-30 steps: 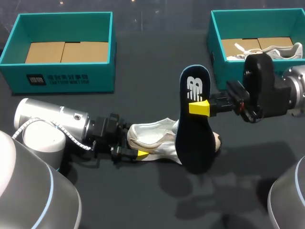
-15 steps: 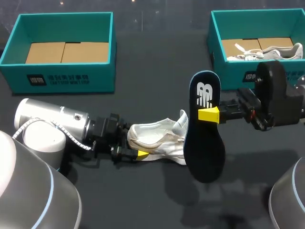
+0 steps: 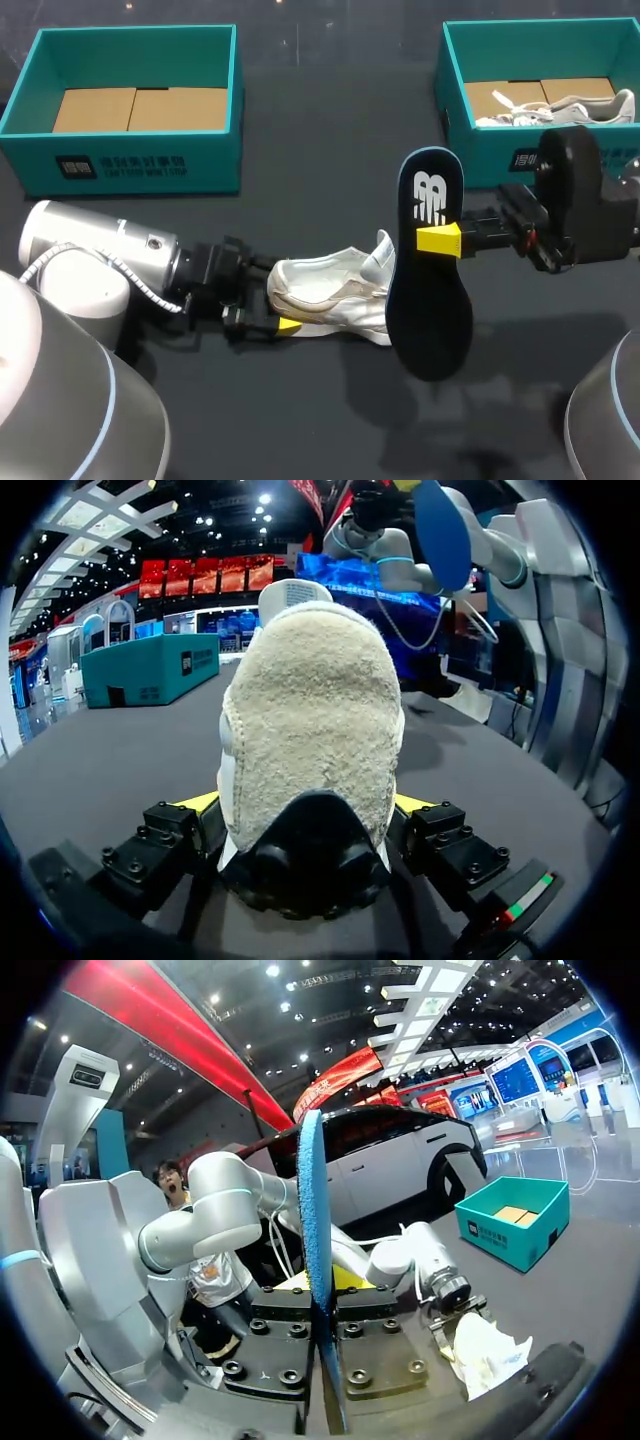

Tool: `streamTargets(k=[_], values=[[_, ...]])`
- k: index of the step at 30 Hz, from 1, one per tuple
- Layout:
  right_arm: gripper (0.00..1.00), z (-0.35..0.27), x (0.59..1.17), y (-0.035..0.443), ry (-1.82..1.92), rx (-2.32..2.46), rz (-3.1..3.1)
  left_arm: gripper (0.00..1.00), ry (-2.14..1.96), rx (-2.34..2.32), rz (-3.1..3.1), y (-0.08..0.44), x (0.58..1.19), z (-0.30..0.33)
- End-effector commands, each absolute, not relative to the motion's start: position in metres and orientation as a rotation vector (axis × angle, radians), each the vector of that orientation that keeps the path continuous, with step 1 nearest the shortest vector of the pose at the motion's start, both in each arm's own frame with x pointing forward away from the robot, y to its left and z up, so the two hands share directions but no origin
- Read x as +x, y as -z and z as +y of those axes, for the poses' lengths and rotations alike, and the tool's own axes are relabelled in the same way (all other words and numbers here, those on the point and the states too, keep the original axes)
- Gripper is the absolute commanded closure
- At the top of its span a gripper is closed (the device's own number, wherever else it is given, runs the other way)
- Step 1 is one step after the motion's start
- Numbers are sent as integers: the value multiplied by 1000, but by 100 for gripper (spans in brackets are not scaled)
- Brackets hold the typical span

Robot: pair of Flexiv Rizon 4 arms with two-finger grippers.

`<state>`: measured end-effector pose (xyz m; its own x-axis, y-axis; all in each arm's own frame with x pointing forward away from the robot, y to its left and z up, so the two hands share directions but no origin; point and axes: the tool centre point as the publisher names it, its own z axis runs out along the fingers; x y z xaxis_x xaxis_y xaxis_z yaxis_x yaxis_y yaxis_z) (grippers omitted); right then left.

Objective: Take the shoe out of the shoebox, open the shoe tongue, remove and reinsert the insole, then place the shoe into the shoebox

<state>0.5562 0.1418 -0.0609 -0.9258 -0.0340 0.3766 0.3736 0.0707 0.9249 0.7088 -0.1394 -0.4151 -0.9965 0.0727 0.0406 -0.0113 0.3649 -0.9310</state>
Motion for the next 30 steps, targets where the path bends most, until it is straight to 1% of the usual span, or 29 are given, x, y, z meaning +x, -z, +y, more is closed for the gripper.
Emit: streamTargets(k=[1,4,7,21,26,30], values=[[100,138,546,61,1945,-392,-2080,0,-1655,-67,-2578,405,706,-129],[100,138,546,61,1945,-392,-2080,0,-1562,-64,-2628,400,705,-122],[100,138,546,61,1945,-392,-2080,0,-1356,-130,-2738,392,702,-114],[100,138,546,61,1945,-392,-2080,0,-1356,-130,-2738,392,702,-114],[100,138,546,61,1945,-392,-2080,0,-1126,-137,-2851,376,706,-110],[100,138,546,61,1945,-392,-2080,0,-729,-87,-2990,364,711,-109]])
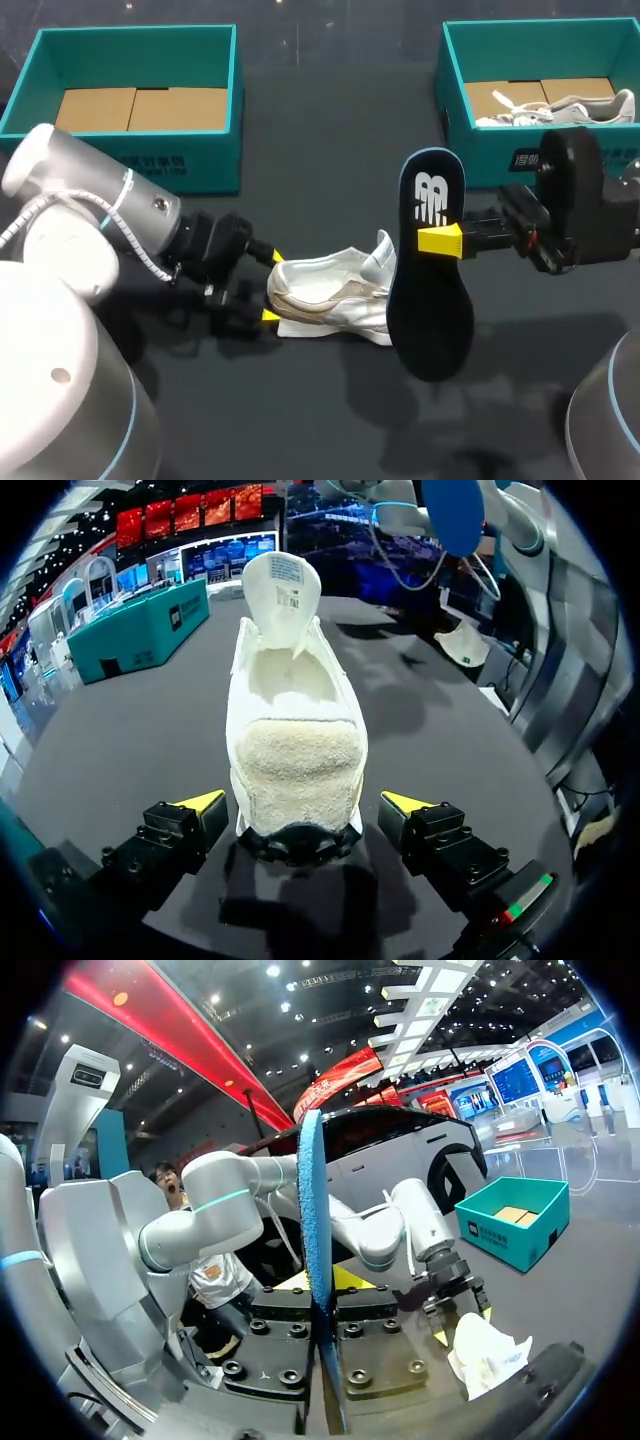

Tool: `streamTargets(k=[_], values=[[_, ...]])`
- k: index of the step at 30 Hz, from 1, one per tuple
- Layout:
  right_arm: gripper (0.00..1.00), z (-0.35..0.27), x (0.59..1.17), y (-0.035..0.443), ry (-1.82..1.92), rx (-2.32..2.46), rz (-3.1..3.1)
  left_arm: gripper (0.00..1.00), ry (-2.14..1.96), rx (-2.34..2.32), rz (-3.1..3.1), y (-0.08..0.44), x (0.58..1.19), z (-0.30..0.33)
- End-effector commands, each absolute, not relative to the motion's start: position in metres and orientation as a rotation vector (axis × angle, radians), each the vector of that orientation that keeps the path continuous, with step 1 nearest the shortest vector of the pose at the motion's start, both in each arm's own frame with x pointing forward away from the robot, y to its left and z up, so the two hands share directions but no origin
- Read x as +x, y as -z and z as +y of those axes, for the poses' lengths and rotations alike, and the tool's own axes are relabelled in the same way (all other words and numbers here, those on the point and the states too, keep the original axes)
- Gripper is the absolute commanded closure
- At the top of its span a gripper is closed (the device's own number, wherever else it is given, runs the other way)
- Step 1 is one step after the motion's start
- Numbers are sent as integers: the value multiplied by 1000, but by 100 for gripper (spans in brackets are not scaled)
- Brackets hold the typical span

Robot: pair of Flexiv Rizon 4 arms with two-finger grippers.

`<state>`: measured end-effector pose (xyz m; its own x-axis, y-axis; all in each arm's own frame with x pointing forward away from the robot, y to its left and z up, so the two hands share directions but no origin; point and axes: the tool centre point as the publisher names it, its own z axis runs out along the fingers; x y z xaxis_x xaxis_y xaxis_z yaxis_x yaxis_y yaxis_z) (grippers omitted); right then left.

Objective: Take the shoe out of the shoebox, open the shoe tongue, remove and reinsert the insole, then place the shoe into the shoebox

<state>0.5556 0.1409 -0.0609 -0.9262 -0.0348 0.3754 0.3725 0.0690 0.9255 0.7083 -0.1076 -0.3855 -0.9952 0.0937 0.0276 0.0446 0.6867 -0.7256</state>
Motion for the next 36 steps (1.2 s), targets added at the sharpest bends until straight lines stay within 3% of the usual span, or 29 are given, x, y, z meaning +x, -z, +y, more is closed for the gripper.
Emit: streamTargets(k=[1,11,36], values=[[100,138,546,61,1945,-392,-2080,0,-648,-89,-3055,359,709,-107],[100,138,546,61,1945,-392,-2080,0,-648,-89,-3055,359,709,-107],[100,138,546,61,1945,-392,-2080,0,-79,-54,-3105,353,709,-123]])
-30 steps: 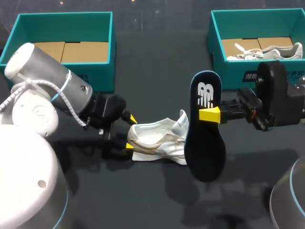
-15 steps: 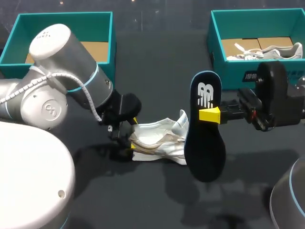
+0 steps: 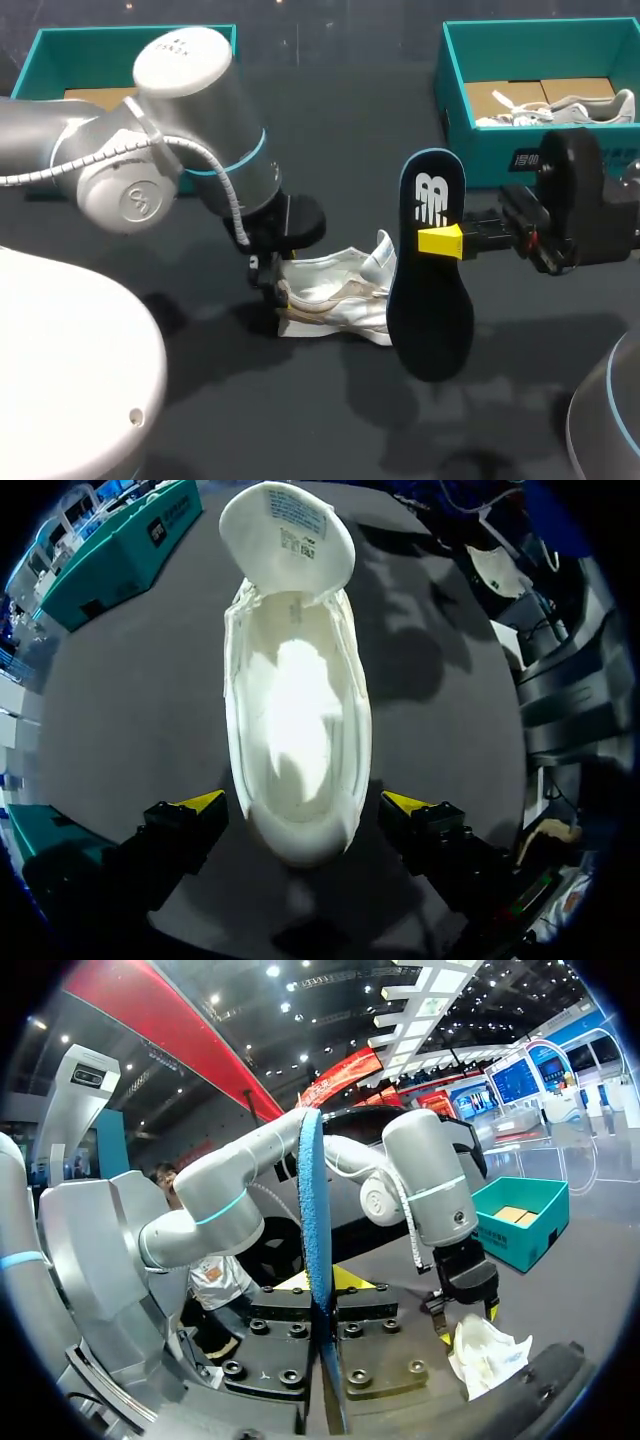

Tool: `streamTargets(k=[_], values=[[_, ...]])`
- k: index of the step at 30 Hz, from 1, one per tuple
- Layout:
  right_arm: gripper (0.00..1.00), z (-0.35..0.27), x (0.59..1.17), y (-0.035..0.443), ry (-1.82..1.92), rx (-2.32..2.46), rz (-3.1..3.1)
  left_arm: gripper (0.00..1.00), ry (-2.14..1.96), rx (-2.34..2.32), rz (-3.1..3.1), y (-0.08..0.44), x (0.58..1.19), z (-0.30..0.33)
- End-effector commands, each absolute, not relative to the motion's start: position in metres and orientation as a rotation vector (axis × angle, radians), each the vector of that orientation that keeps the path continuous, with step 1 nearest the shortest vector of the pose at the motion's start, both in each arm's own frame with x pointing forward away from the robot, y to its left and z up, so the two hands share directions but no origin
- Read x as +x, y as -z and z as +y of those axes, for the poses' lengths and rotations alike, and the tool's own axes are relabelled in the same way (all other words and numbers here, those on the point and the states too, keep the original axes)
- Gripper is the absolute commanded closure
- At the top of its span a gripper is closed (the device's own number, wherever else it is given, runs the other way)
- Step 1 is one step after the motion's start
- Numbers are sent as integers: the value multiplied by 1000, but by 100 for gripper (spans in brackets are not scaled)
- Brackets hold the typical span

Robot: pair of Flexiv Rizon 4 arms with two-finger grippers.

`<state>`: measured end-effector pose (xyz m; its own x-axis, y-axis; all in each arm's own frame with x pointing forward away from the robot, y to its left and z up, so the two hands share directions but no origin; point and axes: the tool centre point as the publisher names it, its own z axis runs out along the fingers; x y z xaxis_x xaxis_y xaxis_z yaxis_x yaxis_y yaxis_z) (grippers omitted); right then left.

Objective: Take the shoe out of the shoebox, open the shoe tongue, remove and reinsert the insole, then place the shoe into the shoebox

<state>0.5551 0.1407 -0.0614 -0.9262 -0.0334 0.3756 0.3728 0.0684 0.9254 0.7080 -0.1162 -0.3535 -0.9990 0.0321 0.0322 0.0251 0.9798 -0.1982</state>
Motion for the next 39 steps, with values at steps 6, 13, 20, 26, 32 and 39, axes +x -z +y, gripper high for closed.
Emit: streamTargets(k=[6,13,20,26,32,39], values=[[100,138,546,61,1945,-392,-2080,0,-63,-74,-3100,352,708,-127],[100,138,546,61,1945,-392,-2080,0,-76,-103,-3093,345,704,-129],[100,138,546,61,1945,-392,-2080,0,-117,-175,-3107,327,703,-136],[100,138,546,61,1945,-392,-2080,0,-135,-189,-3136,319,711,-149],[100,138,546,61,1945,-392,-2080,0,-142,-144,-3162,328,732,-162],[100,138,546,61,1945,-392,-2080,0,-182,-104,-3161,348,750,-179]])
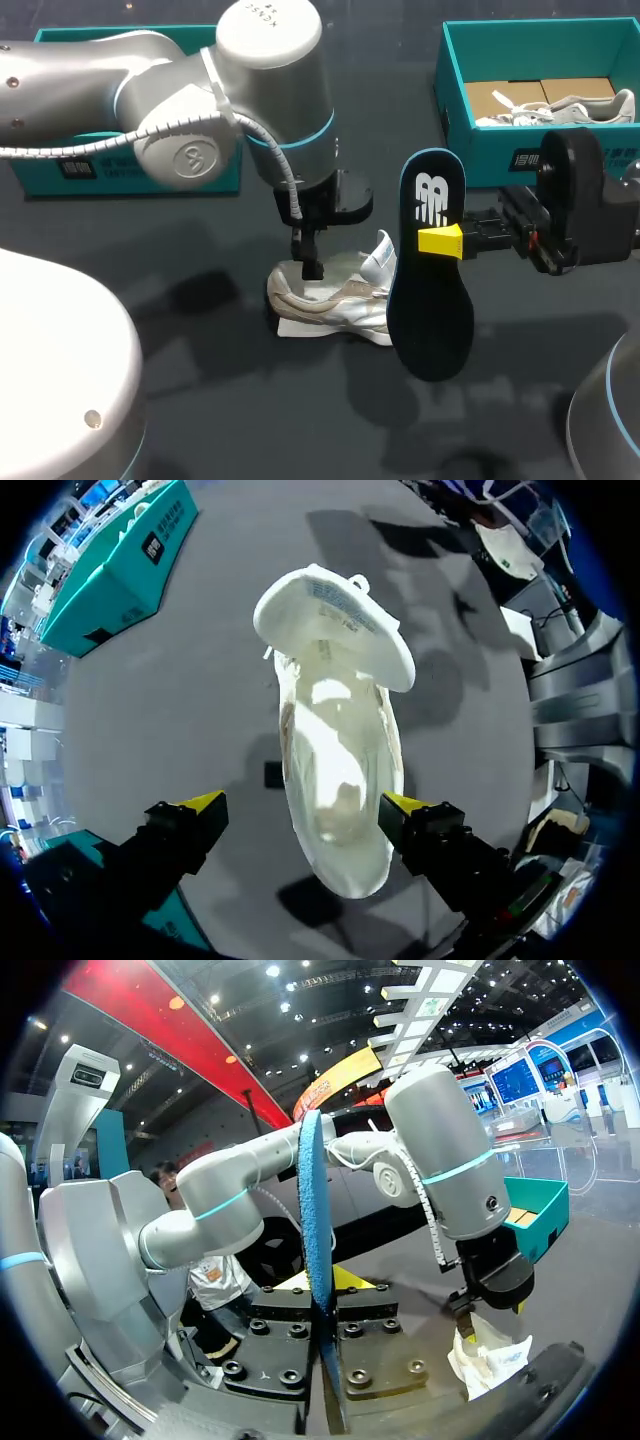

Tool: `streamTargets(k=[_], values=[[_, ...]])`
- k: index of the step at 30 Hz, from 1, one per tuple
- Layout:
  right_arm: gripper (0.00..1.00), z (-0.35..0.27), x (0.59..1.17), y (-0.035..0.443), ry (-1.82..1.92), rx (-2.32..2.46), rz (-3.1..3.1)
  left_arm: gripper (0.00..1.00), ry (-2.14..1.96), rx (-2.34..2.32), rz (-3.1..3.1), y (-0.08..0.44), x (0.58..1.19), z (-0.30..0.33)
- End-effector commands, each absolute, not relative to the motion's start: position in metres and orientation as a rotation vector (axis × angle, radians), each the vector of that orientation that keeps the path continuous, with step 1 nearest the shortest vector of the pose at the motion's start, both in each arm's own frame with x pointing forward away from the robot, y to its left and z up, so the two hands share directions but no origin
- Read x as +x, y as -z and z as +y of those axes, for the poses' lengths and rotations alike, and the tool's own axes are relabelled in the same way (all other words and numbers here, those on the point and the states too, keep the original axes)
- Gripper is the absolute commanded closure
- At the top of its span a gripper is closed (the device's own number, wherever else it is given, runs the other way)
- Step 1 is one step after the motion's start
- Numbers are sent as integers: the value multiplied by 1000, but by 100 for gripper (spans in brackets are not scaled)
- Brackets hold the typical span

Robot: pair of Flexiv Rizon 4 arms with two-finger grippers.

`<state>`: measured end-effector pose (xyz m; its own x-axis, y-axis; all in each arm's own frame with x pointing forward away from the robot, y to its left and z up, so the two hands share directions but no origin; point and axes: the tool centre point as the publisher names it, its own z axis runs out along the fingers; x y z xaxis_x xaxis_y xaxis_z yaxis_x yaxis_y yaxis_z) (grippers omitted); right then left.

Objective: Take the shoe out of the shoebox, open the shoe tongue, remove and reinsert the insole, then place the shoe into the shoebox

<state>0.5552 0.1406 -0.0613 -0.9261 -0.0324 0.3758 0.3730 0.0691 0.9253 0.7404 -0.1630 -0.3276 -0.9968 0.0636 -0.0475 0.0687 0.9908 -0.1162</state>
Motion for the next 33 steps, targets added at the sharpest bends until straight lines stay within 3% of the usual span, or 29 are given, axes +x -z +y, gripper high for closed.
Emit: streamTargets(k=[1,8,21,23,25,30,32,33], values=[[100,138,546,61,1945,-392,-2080,2,179,102,3109,351,751,-181],[100,138,546,61,1945,-392,-2080,6,208,109,3129,366,756,-195],[100,138,546,61,1945,-392,-2080,29,144,128,3140,390,748,-204],[100,138,546,61,1945,-392,-2080,35,142,127,3147,392,748,-204],[100,138,546,61,1945,-392,-2080,52,138,120,3147,393,748,-205],[100,138,546,61,1945,-392,-2080,73,126,115,3150,395,749,-204],[100,138,546,61,1945,-392,-2080,100,125,115,3152,396,749,-204],[100,138,546,61,1945,-392,-2080,100,125,116,3153,396,748,-203]])
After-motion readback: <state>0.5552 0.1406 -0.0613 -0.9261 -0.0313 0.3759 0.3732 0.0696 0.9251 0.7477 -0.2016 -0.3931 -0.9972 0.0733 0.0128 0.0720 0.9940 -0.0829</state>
